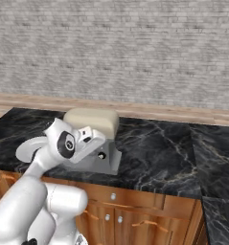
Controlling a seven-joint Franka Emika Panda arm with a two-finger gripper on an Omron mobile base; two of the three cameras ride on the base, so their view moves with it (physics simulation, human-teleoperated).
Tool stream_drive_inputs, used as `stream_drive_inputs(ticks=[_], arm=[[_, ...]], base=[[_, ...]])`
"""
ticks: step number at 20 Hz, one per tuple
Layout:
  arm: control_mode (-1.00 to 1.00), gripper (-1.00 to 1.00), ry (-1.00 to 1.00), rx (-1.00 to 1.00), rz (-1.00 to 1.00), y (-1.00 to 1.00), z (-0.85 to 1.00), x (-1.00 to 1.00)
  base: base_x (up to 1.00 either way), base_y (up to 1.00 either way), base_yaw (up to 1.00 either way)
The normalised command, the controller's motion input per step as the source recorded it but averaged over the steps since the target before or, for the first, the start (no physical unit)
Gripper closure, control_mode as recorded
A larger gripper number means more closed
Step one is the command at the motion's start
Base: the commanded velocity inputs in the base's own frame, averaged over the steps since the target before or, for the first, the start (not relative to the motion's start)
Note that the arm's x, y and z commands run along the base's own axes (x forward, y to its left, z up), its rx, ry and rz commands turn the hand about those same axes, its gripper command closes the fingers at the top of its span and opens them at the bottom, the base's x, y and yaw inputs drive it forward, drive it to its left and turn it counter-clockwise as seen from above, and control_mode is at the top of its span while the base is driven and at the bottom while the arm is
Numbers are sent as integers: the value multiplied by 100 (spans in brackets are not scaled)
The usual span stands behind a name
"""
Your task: Add butter and sugar cubes to the stand mixer bowl and then turn on the stand mixer to begin making frosting.
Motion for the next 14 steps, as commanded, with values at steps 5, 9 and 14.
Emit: stream_drive_inputs(ticks=[5, 9, 14], arm=[[-100, 100, -10, 12, 0, -53, -82, 1], [-100, 100, -4, 17, 0, -47, -99, 0], [-100, 100, -1, 17, 0, -29, -100, 0]], base=[[0, 0, 0], [0, 0, 0], [0, 0, 0]])
